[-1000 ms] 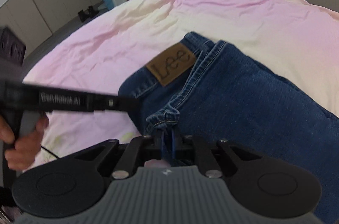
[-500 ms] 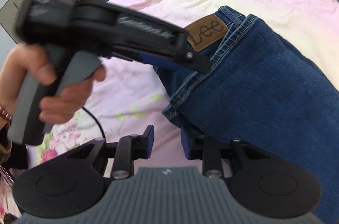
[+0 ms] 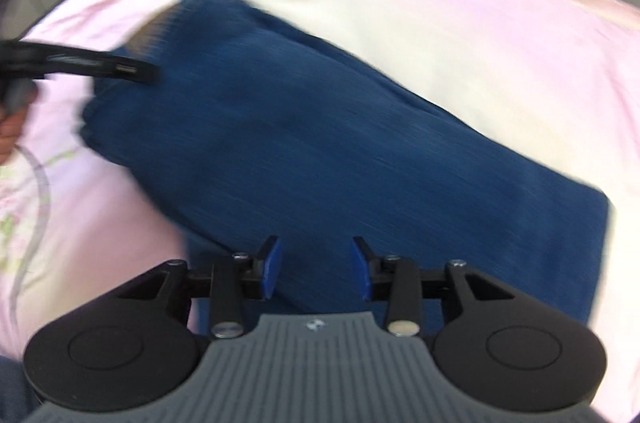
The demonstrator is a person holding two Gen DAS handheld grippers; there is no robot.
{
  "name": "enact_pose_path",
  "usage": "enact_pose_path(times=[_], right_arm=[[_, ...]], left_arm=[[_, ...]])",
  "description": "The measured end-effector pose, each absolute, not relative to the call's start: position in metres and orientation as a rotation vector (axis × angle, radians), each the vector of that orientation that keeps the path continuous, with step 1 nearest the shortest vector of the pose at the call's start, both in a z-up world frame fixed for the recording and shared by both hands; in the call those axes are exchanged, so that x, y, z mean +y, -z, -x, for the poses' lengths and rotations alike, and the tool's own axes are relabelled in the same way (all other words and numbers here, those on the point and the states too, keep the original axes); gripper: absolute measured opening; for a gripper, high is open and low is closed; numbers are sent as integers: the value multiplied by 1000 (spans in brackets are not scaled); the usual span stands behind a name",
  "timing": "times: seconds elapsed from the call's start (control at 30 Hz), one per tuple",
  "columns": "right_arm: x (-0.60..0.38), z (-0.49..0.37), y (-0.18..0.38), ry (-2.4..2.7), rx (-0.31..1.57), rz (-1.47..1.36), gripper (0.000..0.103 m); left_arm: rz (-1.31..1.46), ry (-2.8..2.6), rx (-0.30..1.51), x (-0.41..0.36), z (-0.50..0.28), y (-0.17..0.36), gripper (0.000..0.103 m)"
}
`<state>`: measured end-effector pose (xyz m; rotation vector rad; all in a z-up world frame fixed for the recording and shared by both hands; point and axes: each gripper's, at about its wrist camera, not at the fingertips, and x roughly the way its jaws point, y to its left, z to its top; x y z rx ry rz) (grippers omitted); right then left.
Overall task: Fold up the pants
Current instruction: 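Open the right tool and press the folded jeans flat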
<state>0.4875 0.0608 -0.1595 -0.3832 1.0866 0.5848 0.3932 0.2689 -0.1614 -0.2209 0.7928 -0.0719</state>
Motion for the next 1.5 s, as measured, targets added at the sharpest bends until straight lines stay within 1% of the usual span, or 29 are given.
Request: enact_pose_path(times=[0.07, 0.17, 0.2, 0.3, 0.37, 0.4, 0.5, 0.53, 0.6, 0.7, 0.83, 1.0, 1.1, 1.2, 1.3, 1.37, 1.4, 1.5], right_arm=[[34, -491, 163, -533, 1094, 364, 35], [7, -494, 166, -480, 1109, 337, 35], [1, -494, 166, -468, 1109, 329, 35], [-15, -491, 160, -469, 1107, 307, 36], [-24, -487, 157, -486, 1106, 320, 42], [-26, -485, 156, -486, 1103, 340, 44], [-37, -483, 154, -470, 1092, 404, 44], [-37, -485, 155, -462, 1088, 414, 44], [-48, -483, 153, -445, 1083, 419, 44], [-64, -481, 150, -415, 1075, 430, 44], [-81, -481, 146, -366, 1064, 420, 44], [-93, -486, 135, -334, 1039, 422, 44], [-96, -488, 132, -324, 1033, 411, 46], [-96, -490, 135, -324, 1042, 409, 46], [-97, -490, 140, -337, 1052, 396, 46], [-98, -495, 145, -336, 1070, 403, 46], [-99, -495, 147, -330, 1073, 407, 46], [-105, -500, 145, -318, 1080, 396, 46]], left_arm=[[162, 100, 768, 255, -392, 152, 12], [201, 6, 893, 257, -411, 159, 12], [220, -9, 911, 260, -415, 162, 17], [217, -30, 969, 267, -420, 173, 39], [243, -35, 1001, 272, -423, 178, 42], [261, -35, 1011, 274, -425, 179, 40], [275, -28, 991, 267, -423, 175, 14], [210, -39, 963, 258, -420, 169, 11], [71, -20, 907, 236, -412, 157, 8], [-71, 11, 858, 219, -405, 136, 8], [-191, 46, 843, 210, -406, 107, 6], [-267, 41, 868, 230, -423, 89, 6], [-295, 46, 932, 248, -438, 99, 6], [-304, 33, 1000, 264, -451, 126, 6], [-350, -4, 1001, 267, -457, 156, 6], [-367, -18, 1024, 270, -460, 175, 8], [-363, -24, 1032, 272, -461, 182, 11], [-370, -27, 1040, 273, -460, 194, 12]])
